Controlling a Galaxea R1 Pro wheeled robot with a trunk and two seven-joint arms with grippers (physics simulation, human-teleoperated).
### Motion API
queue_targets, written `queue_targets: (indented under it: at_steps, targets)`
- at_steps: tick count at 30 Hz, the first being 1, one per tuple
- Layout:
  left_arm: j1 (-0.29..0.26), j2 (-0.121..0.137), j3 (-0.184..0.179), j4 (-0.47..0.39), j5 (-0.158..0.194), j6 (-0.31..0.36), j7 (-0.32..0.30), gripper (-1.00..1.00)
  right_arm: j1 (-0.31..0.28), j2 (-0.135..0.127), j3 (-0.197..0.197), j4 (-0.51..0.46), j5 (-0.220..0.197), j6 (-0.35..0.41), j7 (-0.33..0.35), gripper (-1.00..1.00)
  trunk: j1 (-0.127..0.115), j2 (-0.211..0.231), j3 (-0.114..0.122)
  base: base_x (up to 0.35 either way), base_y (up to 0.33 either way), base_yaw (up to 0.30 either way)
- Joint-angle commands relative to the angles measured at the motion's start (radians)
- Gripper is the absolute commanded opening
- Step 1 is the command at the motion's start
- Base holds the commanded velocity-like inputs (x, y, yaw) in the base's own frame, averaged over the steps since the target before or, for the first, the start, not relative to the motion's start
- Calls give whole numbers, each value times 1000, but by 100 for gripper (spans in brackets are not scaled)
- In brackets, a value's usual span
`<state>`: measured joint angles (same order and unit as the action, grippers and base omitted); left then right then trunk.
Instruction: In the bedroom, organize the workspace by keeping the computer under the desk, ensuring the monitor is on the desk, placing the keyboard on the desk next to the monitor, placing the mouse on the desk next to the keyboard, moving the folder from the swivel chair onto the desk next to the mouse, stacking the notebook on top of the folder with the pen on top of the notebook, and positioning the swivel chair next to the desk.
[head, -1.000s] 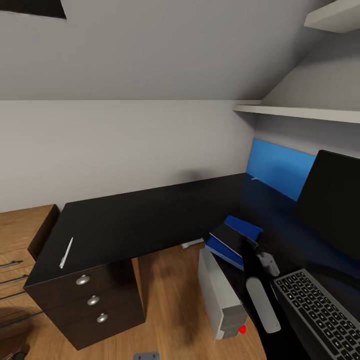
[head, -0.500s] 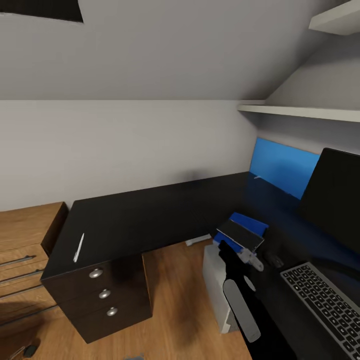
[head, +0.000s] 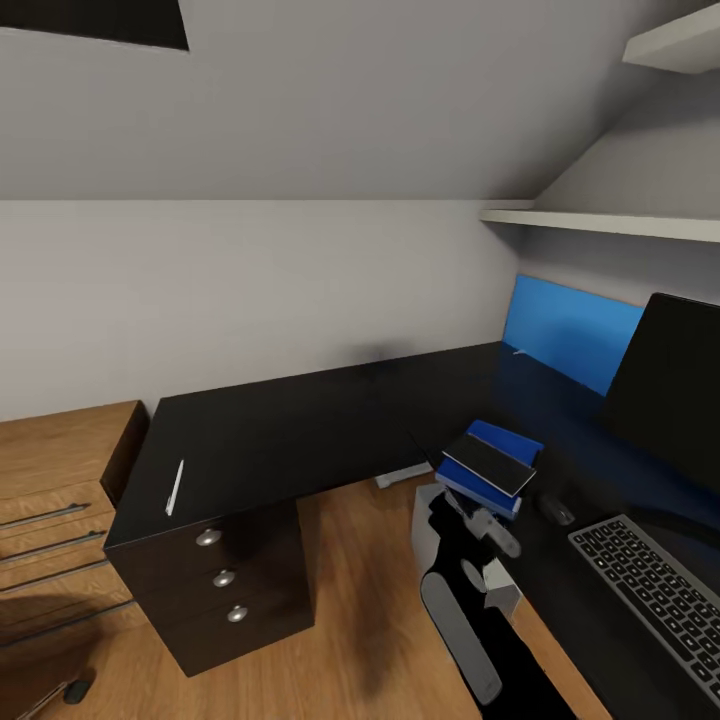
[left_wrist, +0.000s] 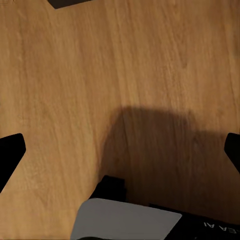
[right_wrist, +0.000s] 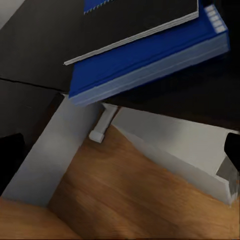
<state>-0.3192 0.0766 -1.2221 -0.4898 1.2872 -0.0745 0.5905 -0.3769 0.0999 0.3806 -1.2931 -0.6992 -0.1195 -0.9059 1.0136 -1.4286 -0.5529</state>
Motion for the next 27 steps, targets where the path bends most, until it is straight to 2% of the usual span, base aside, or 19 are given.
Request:
queue_targets:
  at_steps: [1, 5, 8, 15, 17, 22, 27]
  targets:
    - [-1, 0, -8, -1, 12, -16, 4, 100, -2, 1, 15, 25, 8, 18, -2, 100, 0, -1, -1, -2, 3, 0]
    - [0, -1, -8, 0, 13, -31, 3, 100, -15, 8, 35, 103, 43, 188, 4, 100, 0, -1, -1, -1, 1, 0]
    - [0, -1, -8, 1, 14, -35, 3, 100, -59, 12, 40, 157, 53, 322, 25, 100, 0, -1, -1, 0, 0, 0]
    - [-1, -1, -9, 6, 14, -36, 3, 100, -81, 13, 54, 166, 58, 362, 76, 100, 0, -1, -1, 0, 0, 0]
    - [0, -1, -9, 7, 14, -36, 3, 100, -83, 13, 69, 162, 59, 359, 81, 100, 0, -1, -1, 0, 0, 0]
    - [0, -1, -8, 9, 14, -44, 3, 100, -85, 12, 136, 161, 62, 344, 86, 100, 0, -1, -1, 0, 0, 62]
    - [0, -1, -8, 10, 15, -49, 3, 100, -85, 13, 165, 164, 67, 341, 87, 100, 0, -1, -1, 0, 0, 148]
